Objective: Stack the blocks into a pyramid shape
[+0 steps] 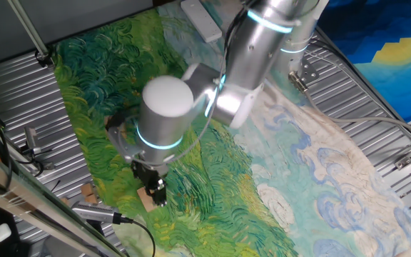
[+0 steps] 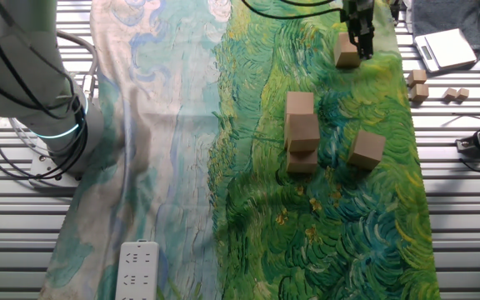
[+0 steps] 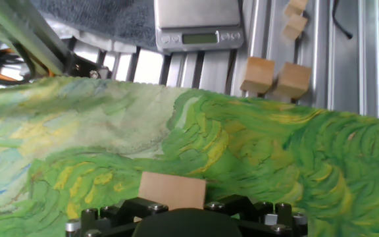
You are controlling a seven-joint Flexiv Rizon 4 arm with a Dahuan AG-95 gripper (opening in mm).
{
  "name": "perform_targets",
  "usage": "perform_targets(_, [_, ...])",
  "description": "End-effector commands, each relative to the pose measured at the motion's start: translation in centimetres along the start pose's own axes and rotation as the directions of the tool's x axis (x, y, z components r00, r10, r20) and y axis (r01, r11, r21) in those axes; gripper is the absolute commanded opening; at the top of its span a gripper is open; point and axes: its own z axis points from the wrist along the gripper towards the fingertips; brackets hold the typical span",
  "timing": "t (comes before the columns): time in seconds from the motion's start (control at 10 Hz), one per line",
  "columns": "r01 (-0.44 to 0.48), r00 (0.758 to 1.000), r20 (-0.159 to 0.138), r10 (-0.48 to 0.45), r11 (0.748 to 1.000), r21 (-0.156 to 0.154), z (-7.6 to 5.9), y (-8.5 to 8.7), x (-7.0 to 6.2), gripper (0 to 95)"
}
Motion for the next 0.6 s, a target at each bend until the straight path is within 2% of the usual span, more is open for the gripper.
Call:
perform_targets(0.1, [-0.013,1.000,-0.002,0.013,1.000,0.006,0.4,0.6,0.2,95.0])
perform_targets(0.2, [-0.023,1.000,-0.001,0.023,1.000,0.009,0.8,1.0,0.2,76.0])
perform_targets(0.5, [-0.029,1.000,0.003,0.029,0.999,0.026,1.8,1.6,0.0,76.0])
perform_targets(0.6, [-0.023,1.000,0.001,0.023,0.999,0.038,1.9,1.6,0.0,57.0])
